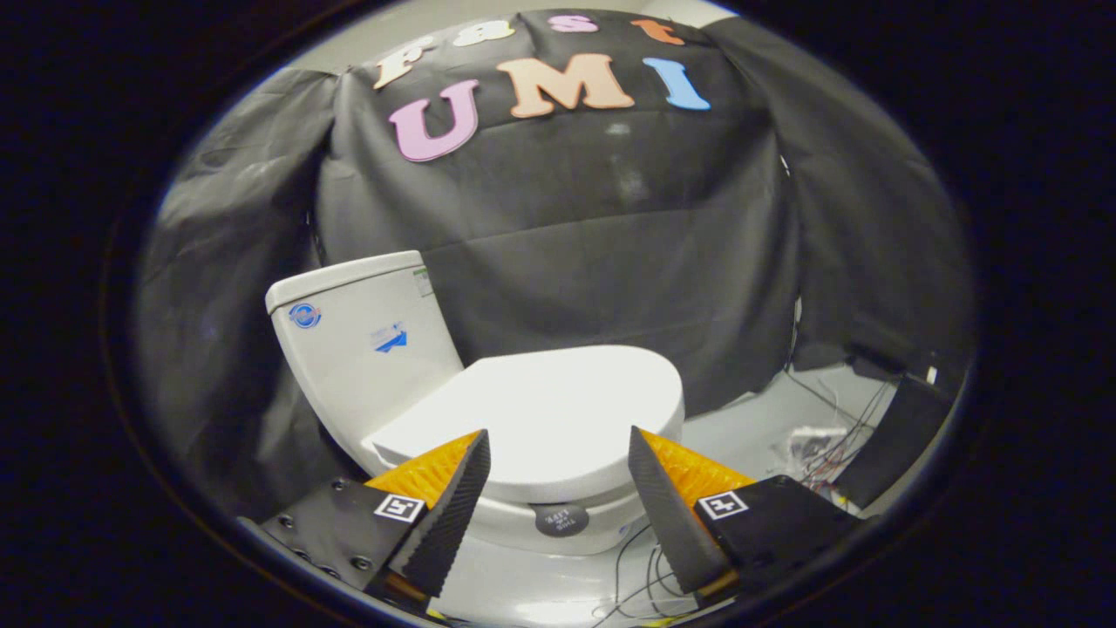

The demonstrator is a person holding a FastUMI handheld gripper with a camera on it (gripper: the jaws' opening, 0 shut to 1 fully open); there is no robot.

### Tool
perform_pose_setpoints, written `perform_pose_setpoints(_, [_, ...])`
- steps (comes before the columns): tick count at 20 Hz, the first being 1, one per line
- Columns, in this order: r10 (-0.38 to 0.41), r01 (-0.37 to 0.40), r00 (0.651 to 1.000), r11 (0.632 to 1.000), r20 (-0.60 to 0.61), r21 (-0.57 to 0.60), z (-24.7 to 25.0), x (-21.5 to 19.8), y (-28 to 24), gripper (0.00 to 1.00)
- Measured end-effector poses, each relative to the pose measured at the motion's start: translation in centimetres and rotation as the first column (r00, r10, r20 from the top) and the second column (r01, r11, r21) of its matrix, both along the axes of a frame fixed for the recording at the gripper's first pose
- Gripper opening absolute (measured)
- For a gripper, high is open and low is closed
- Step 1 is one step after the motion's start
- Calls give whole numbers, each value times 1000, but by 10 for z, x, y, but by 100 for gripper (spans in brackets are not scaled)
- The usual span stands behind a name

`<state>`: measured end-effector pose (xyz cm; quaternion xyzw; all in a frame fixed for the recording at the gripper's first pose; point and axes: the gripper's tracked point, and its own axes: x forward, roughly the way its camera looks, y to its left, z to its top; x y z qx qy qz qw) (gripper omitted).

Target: Open the toilet lid.

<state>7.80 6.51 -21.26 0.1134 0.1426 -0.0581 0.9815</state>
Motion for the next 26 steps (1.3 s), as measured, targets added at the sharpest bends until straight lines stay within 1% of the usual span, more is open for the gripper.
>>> perform_pose_setpoints(3, [-26, 33, 998, 992, -64, 122, -26, -2, -3, 98])
perform_pose_setpoints(6, [-48, 72, 993, 969, -104, 235, -48, -7, -8, 99])
perform_pose_setpoints(8, [-72, 112, 988, 940, -134, 321, -62, -8, -12, 99])
perform_pose_setpoints(10, [-55, 120, 984, 902, -167, 414, -76, -8, -3, 99])
perform_pose_setpoints(13, [-76, 158, 979, 865, -188, 476, -92, -7, -4, 99])
perform_pose_setpoints(15, [-75, 172, 978, 822, -196, 543, -99, -5, 0, 98])
perform_pose_setpoints(16, [-76, 177, 978, 791, -193, 586, -101, -4, 4, 97])
perform_pose_setpoints(17, [-76, 184, 978, 758, -195, 626, -104, -3, 6, 97])
perform_pose_setpoints(19, [-62, 180, 980, 676, -189, 714, -109, 2, 15, 96])
perform_pose_setpoints(20, [-79, 203, 977, 622, -197, 757, -111, 1, 15, 81])
perform_pose_setpoints(21, [-94, 214, 976, 577, -196, 789, -115, 4, 16, 65])
perform_pose_setpoints(22, [-92, 203, 979, 532, -182, 822, -113, 5, 21, 50])
perform_pose_setpoints(24, [-79, 150, 989, 433, -129, 889, -103, 7, 32, 50])
perform_pose_setpoints(25, [-93, 133, 990, 392, -104, 910, -95, 8, 27, 38])
perform_pose_setpoints(26, [-153, 234, 970, 406, -187, 883, -116, 6, 20, 26])
